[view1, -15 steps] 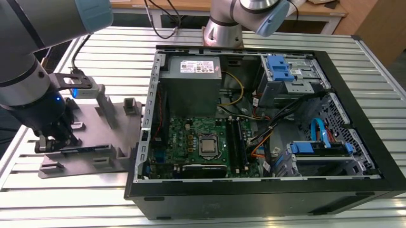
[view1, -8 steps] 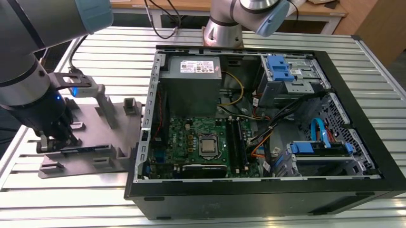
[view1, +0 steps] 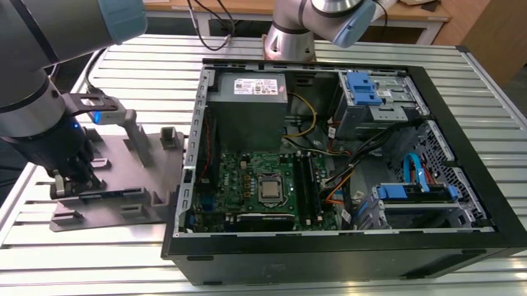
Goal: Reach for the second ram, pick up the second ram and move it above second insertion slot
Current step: 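Pick up the second ram and move it above second insertion slot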
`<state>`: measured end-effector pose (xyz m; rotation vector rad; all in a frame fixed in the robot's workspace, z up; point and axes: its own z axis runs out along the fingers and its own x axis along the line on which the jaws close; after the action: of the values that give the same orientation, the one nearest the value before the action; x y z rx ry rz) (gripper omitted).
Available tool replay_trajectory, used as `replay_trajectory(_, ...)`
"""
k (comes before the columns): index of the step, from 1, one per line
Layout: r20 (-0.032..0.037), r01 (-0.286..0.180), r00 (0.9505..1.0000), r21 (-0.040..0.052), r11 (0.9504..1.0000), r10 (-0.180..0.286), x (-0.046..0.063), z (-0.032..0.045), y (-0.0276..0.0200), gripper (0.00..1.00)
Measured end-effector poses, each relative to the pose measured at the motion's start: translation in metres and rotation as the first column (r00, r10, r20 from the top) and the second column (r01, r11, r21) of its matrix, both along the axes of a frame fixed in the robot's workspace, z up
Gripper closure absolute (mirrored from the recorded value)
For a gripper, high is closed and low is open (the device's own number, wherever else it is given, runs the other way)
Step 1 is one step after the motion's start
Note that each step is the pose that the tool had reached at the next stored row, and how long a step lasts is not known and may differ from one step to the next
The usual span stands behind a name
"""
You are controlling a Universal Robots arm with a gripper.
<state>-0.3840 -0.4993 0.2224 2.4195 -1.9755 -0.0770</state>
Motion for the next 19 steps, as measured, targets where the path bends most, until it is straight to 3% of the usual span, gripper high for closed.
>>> replay_trajectory(8,0.0000,-0.066,0.9978,0.0000,0.9978,0.066,0.0000,0.0000,0.0000,0.93)
replay_trajectory(19,0.0000,-0.152,0.9884,0.0000,0.9884,0.152,0.0000,-0.0001,0.0000,0.93)
